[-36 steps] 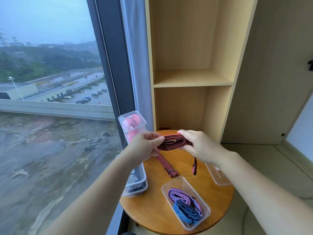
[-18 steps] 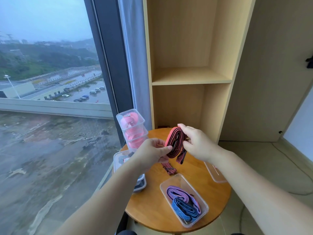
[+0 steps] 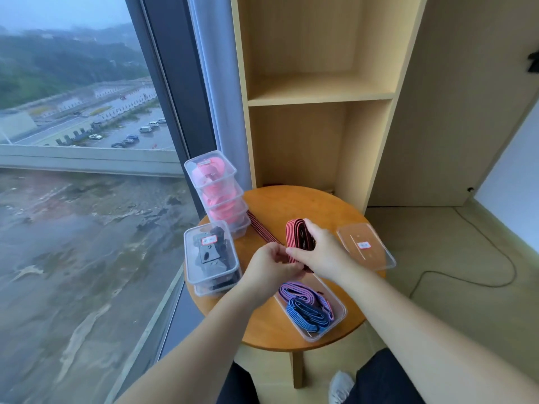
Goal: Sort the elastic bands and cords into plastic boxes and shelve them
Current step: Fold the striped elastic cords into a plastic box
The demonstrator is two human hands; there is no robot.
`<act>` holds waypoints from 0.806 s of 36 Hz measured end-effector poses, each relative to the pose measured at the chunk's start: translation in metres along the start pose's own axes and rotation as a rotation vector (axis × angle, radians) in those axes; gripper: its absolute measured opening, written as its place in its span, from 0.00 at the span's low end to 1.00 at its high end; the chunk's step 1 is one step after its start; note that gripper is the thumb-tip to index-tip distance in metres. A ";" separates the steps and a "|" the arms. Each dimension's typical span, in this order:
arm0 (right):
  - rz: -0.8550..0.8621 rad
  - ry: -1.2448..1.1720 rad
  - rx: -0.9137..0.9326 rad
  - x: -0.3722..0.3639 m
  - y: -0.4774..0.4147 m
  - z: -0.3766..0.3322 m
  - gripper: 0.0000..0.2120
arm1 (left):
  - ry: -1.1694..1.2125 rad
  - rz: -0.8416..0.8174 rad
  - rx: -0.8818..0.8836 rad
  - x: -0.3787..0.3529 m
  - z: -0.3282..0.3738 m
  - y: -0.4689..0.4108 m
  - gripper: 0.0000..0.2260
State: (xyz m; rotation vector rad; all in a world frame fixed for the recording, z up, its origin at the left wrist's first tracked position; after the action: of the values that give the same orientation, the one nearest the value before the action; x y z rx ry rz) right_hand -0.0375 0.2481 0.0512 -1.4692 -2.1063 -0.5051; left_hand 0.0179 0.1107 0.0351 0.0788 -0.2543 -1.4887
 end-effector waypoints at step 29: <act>-0.086 0.654 0.066 -0.056 -0.009 0.083 0.13 | -0.818 -0.111 -0.246 -0.005 -0.073 -0.035 0.18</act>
State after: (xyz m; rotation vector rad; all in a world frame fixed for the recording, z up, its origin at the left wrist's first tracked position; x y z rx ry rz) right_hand -0.0469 0.2506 -0.0485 -0.9935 -1.6433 -0.8108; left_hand -0.0005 0.1053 -0.0439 -0.7375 -0.7251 -1.5890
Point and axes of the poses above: each hand's wrist, its own y-axis away from the middle knuckle, its own x-axis out of the back of the hand, z = x × y, the point moved 1 cm from there along -y, towards the middle knuckle, and after that the axes turned 1 degree about x, right-handed, at the moved point
